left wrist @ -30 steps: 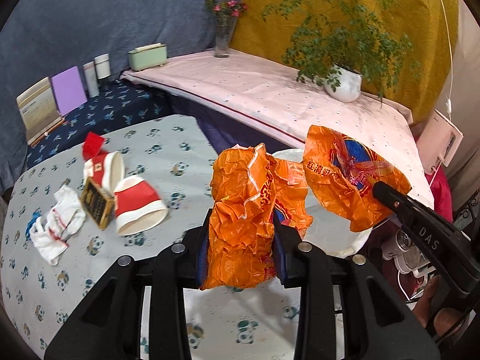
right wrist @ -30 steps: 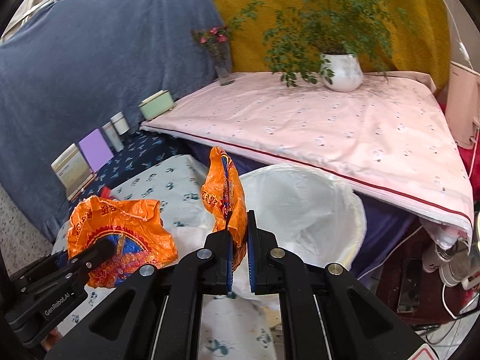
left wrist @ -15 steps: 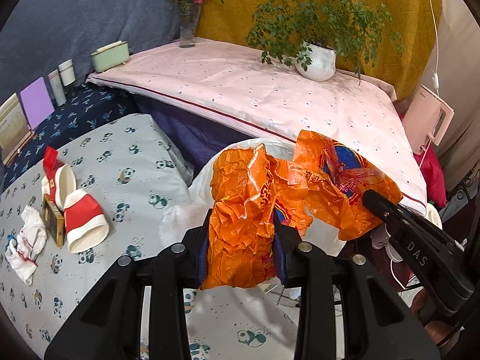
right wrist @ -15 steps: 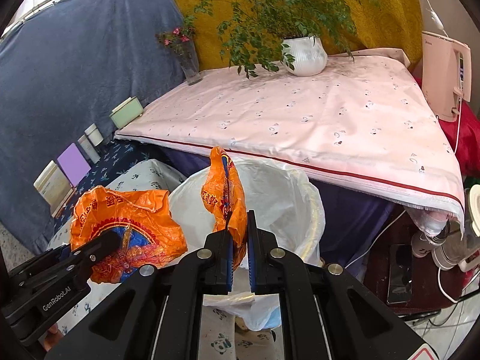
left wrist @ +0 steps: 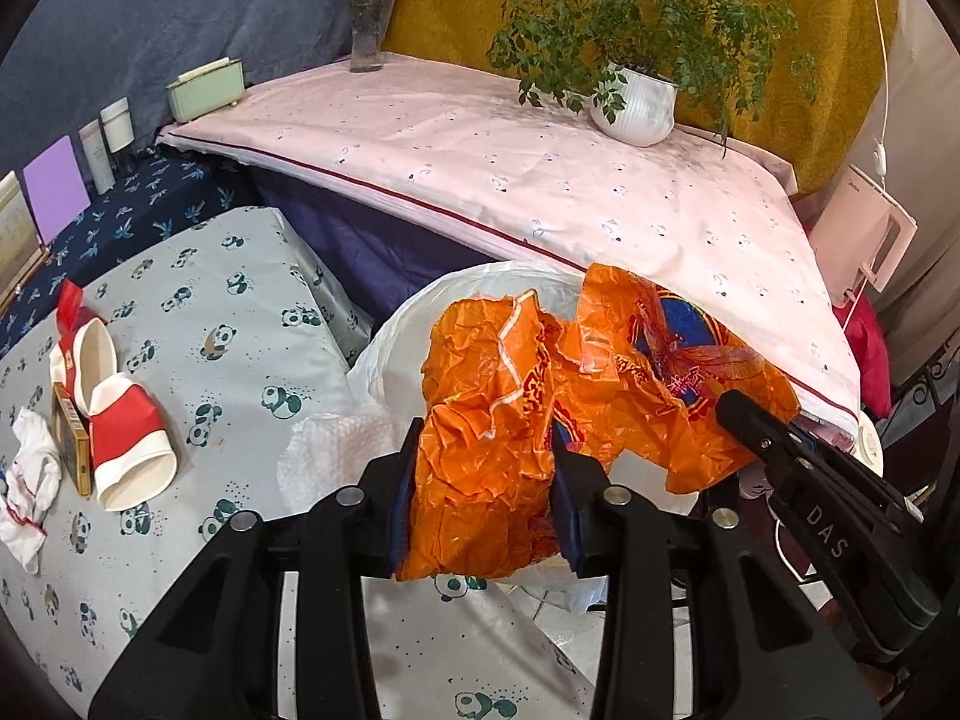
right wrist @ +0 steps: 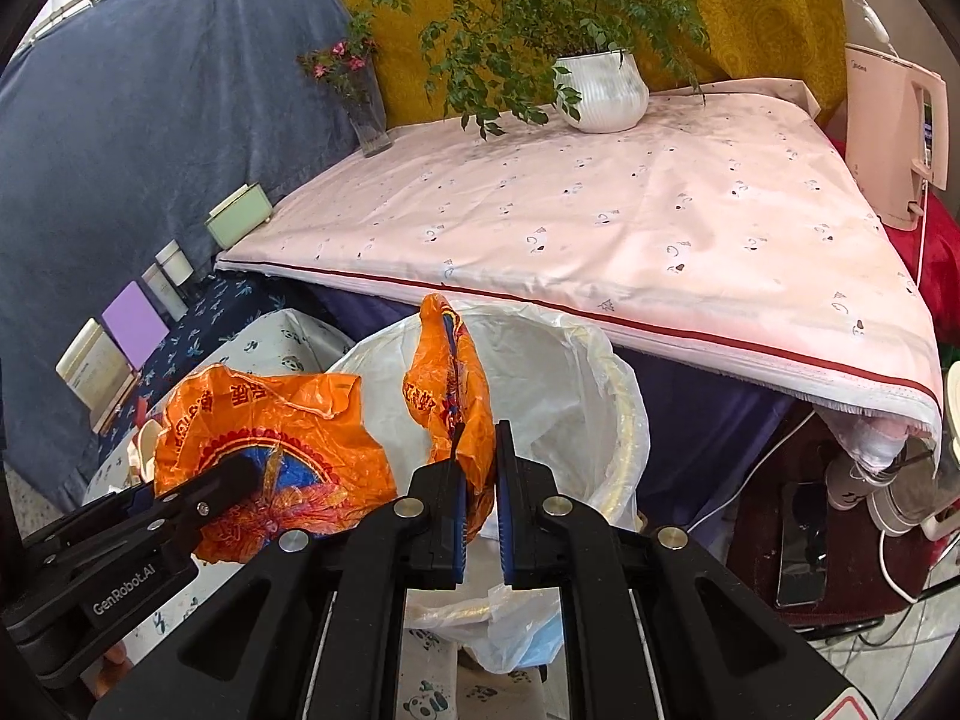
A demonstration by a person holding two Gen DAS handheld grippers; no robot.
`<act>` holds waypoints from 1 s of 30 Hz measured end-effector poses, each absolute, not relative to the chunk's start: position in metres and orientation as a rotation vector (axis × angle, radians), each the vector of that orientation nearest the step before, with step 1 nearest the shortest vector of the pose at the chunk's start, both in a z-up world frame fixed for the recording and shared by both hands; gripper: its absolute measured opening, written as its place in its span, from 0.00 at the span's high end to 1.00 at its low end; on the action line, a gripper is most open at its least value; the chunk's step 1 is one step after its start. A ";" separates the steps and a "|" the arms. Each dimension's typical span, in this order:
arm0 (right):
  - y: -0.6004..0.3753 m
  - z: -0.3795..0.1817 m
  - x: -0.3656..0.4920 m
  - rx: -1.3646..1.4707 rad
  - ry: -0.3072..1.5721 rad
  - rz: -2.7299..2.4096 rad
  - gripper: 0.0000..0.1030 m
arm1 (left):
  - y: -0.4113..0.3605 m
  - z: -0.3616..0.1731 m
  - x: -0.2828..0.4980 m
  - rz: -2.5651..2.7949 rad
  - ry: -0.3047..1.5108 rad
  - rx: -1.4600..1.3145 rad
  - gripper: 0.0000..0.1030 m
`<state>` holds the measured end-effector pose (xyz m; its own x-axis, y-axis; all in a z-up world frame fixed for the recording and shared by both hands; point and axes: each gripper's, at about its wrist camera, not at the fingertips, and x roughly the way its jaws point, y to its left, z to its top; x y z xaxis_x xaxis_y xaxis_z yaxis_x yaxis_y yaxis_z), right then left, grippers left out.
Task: Collect trash
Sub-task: 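Carry both orange bags over the white bin and open both tools, then move both tools back over the white cloth on the table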
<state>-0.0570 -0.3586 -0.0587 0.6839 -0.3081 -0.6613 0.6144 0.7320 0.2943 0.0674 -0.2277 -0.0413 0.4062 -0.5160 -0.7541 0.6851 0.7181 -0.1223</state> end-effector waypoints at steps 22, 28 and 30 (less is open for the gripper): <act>-0.336 -0.066 -0.024 0.493 0.657 -0.495 0.80 | -0.196 -0.093 0.112 -0.713 1.014 0.126 0.53; -0.342 -0.062 -0.031 0.494 0.645 -0.523 0.80 | -0.229 -0.085 0.097 -0.834 0.995 0.171 0.93; -0.346 -0.060 -0.035 0.499 0.637 -0.535 0.80 | -0.239 -0.081 0.092 -0.865 0.988 0.178 0.93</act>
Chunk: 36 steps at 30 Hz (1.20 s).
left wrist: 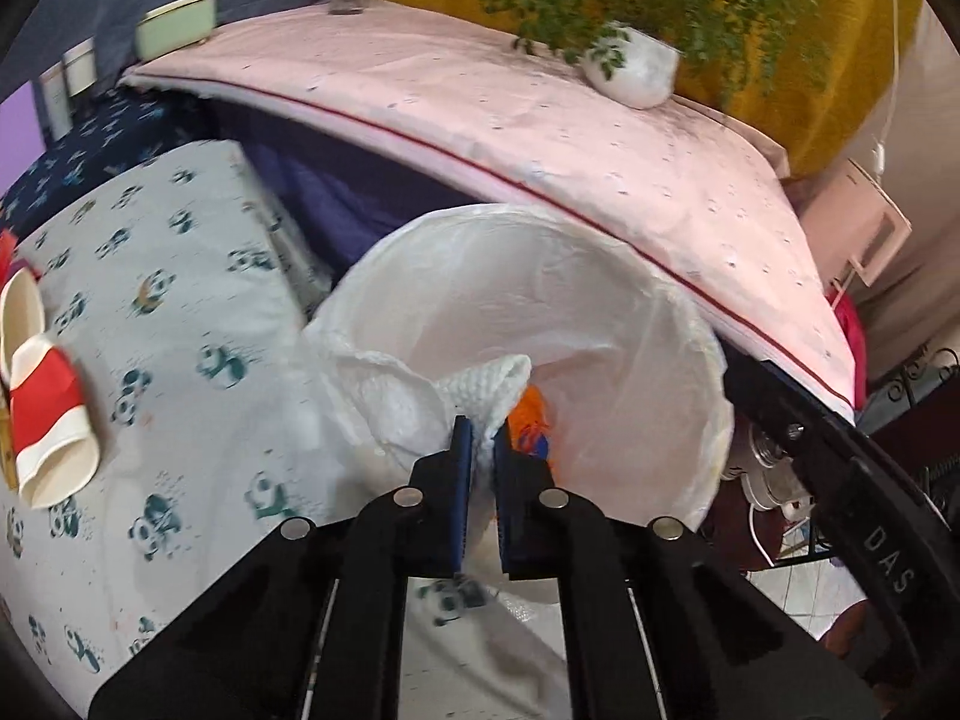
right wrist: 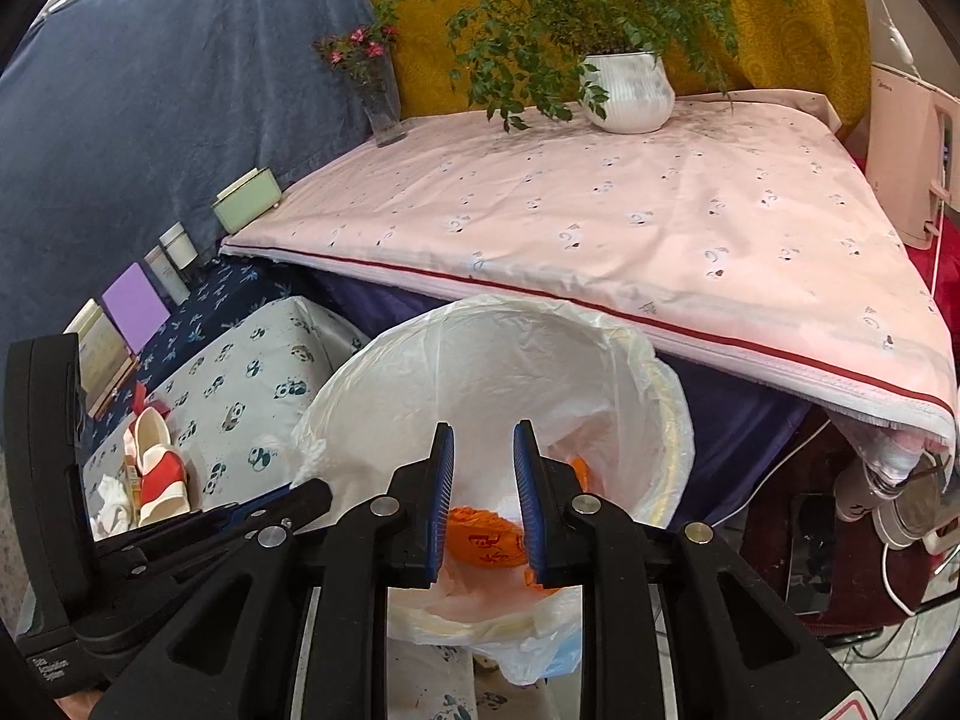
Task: Collect trash
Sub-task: 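Move both tools back over the white cloth on the table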
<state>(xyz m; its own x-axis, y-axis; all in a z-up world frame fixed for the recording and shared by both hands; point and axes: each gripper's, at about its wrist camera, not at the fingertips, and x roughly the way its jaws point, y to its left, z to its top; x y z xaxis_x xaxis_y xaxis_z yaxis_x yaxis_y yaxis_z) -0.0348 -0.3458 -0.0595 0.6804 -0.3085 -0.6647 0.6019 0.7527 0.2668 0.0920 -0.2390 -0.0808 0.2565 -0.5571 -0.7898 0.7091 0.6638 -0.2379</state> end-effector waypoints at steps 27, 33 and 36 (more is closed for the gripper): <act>-0.286 -0.029 -0.013 0.412 0.619 -0.434 0.67 | -0.125 -0.054 0.111 -0.610 0.915 0.064 0.34; -0.242 -0.023 0.012 0.368 0.636 -0.353 0.64 | -0.064 -0.054 0.125 -0.498 0.913 0.007 0.28; -0.220 -0.021 0.023 0.345 0.647 -0.310 0.64 | -0.032 -0.056 0.132 -0.442 0.916 -0.030 0.27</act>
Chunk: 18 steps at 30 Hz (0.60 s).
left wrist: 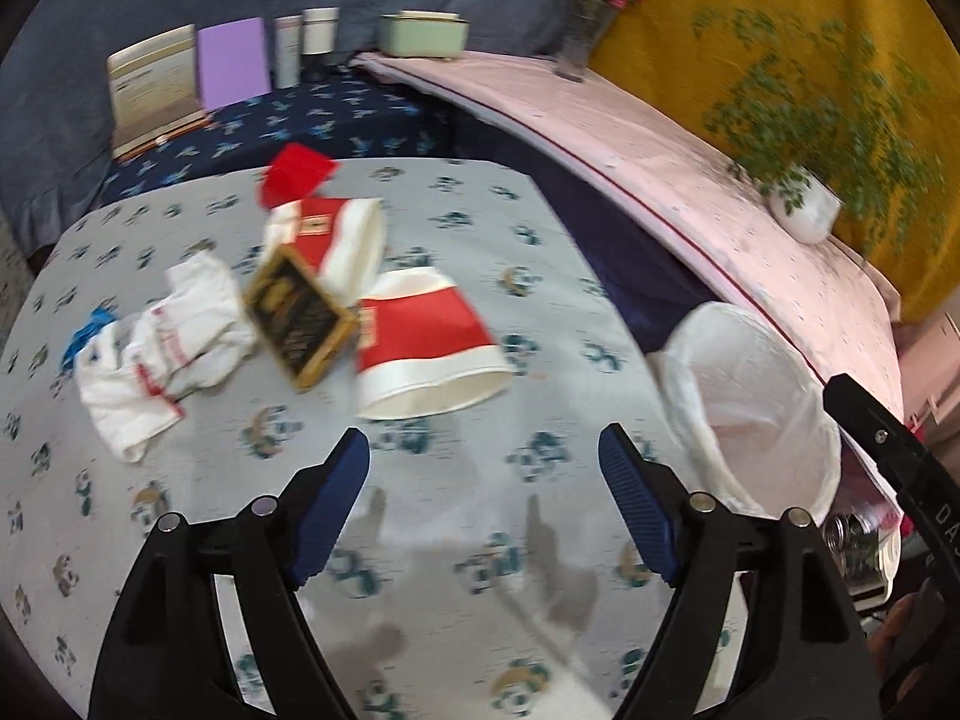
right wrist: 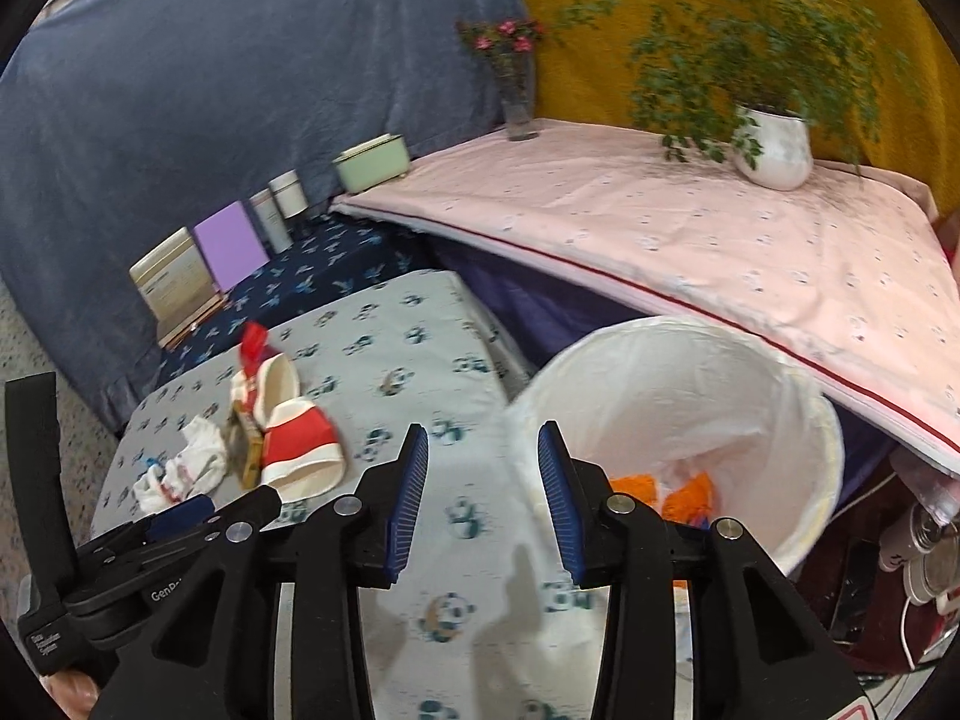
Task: Collect trash
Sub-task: 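Move both tools back over the white cloth on the table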
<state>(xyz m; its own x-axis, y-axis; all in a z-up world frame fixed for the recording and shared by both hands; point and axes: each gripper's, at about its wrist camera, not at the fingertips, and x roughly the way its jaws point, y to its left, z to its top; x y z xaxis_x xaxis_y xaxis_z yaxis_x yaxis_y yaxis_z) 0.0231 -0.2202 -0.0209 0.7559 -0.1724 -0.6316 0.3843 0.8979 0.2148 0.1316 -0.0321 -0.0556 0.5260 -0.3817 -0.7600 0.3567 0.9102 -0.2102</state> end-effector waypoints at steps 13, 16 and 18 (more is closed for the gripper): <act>-0.121 -0.026 0.074 0.254 0.717 -0.122 0.63 | 0.099 -0.070 0.153 -0.182 0.929 -0.161 0.21; -0.099 -0.029 0.086 0.233 0.734 -0.080 0.63 | 0.124 -0.076 0.161 -0.132 0.937 -0.193 0.21; -0.086 -0.032 0.095 0.219 0.747 -0.054 0.63 | 0.137 -0.080 0.165 -0.110 0.942 -0.210 0.21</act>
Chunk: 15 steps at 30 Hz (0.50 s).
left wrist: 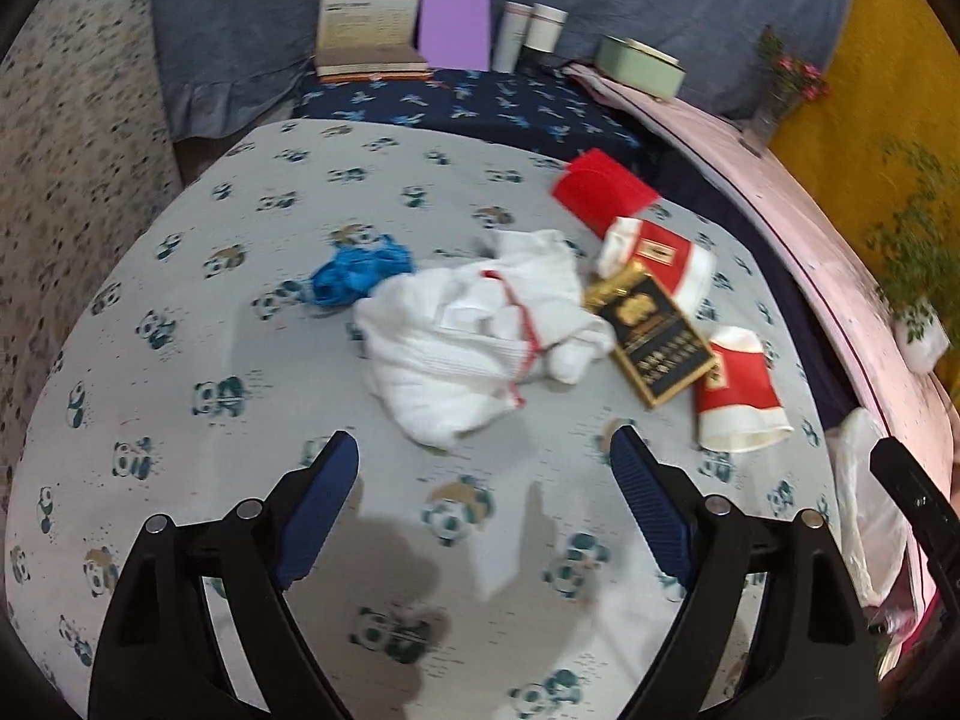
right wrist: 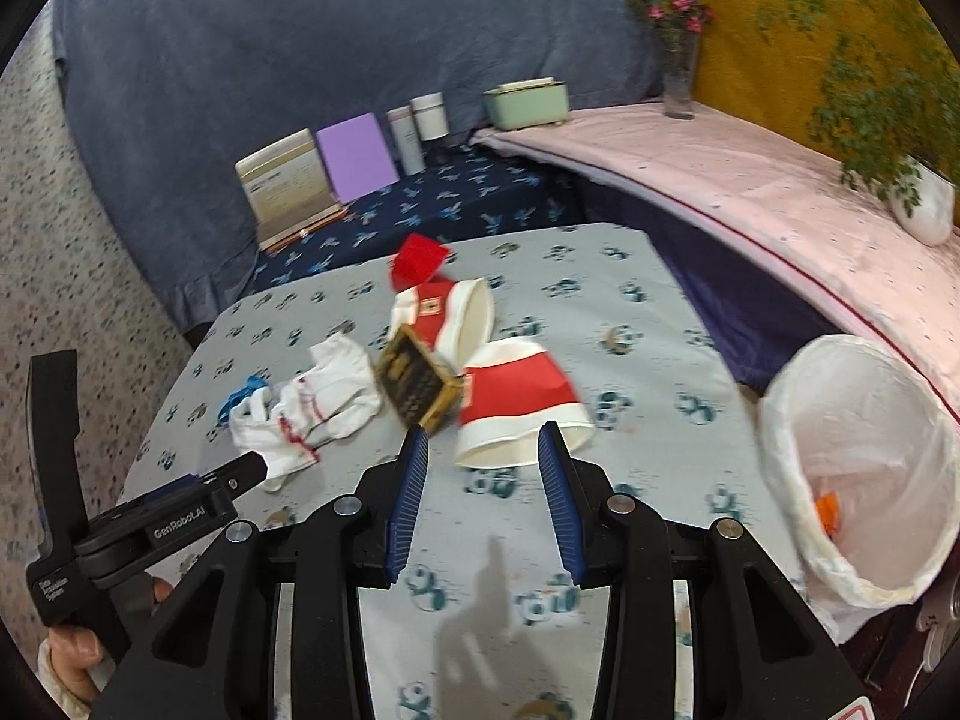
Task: Collect trash
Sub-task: 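Move both tools back over the white cloth on the table, then grasp the white cloth with the left tool while the right tool grasps another cloth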
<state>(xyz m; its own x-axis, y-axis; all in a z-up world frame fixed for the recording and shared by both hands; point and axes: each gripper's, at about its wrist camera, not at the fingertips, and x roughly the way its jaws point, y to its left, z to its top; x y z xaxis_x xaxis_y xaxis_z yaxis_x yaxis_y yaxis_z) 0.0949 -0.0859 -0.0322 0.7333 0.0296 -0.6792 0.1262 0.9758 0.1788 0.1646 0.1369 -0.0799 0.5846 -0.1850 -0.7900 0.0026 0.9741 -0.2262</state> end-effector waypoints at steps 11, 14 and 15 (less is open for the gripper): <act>-0.035 -0.056 0.143 0.186 0.814 0.037 0.63 | 0.174 -0.104 0.197 -0.053 0.980 -0.256 0.21; -0.028 -0.063 0.155 0.181 0.830 0.047 0.63 | 0.174 -0.110 0.207 -0.062 0.992 -0.269 0.21; -0.026 -0.065 0.159 0.180 0.835 0.050 0.63 | 0.174 -0.111 0.210 -0.067 0.994 -0.270 0.23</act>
